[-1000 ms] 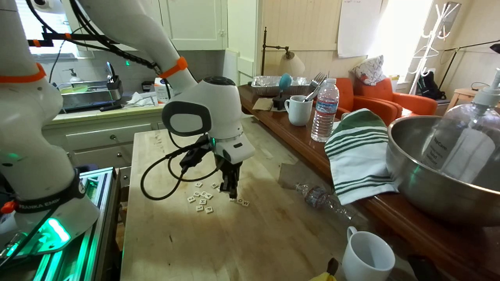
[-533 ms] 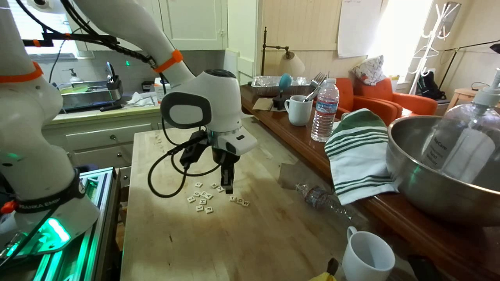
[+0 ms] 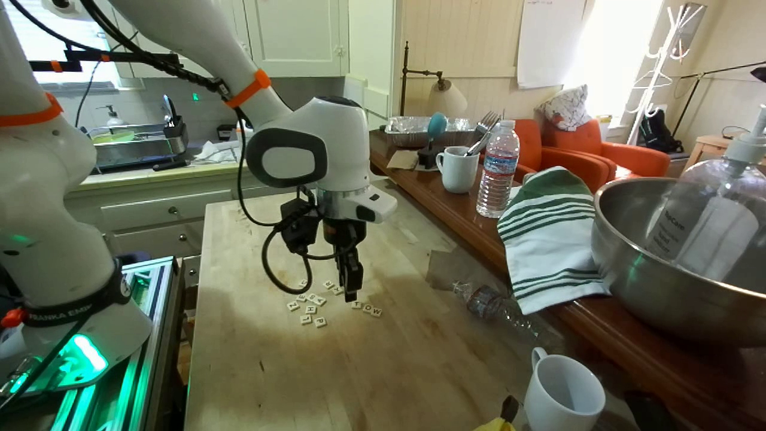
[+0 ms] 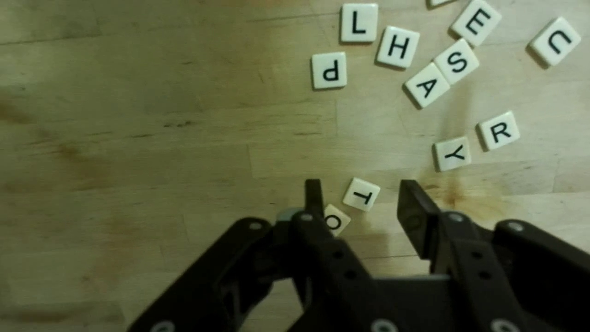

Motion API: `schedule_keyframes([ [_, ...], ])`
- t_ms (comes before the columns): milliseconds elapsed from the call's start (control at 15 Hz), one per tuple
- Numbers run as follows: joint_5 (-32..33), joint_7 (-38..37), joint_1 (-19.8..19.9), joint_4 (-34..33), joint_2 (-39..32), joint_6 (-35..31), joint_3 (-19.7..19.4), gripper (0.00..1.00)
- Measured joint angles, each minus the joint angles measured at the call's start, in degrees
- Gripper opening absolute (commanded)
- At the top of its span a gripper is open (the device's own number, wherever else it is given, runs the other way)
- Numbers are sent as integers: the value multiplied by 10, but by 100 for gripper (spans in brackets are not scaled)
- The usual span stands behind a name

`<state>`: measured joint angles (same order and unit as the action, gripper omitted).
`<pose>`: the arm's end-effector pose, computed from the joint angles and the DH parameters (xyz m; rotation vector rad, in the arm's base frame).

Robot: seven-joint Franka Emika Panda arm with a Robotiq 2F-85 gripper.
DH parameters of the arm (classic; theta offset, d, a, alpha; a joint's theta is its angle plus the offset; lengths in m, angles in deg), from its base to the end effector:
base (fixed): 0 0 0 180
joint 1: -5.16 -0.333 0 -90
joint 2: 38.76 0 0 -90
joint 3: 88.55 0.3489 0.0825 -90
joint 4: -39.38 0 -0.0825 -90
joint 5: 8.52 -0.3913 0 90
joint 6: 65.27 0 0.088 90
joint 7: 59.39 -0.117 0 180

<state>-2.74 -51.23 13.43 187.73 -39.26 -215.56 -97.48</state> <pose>0.4298 -0.1312 0.2742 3.0829 -0.1091 0.0201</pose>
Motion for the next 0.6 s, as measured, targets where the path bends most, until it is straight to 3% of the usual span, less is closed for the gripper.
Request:
schedule_keyframes([
  [200, 5, 58, 0, -1, 1, 0, 0, 100],
  [600, 5, 162, 1, -7, 1, 0, 0, 100],
])
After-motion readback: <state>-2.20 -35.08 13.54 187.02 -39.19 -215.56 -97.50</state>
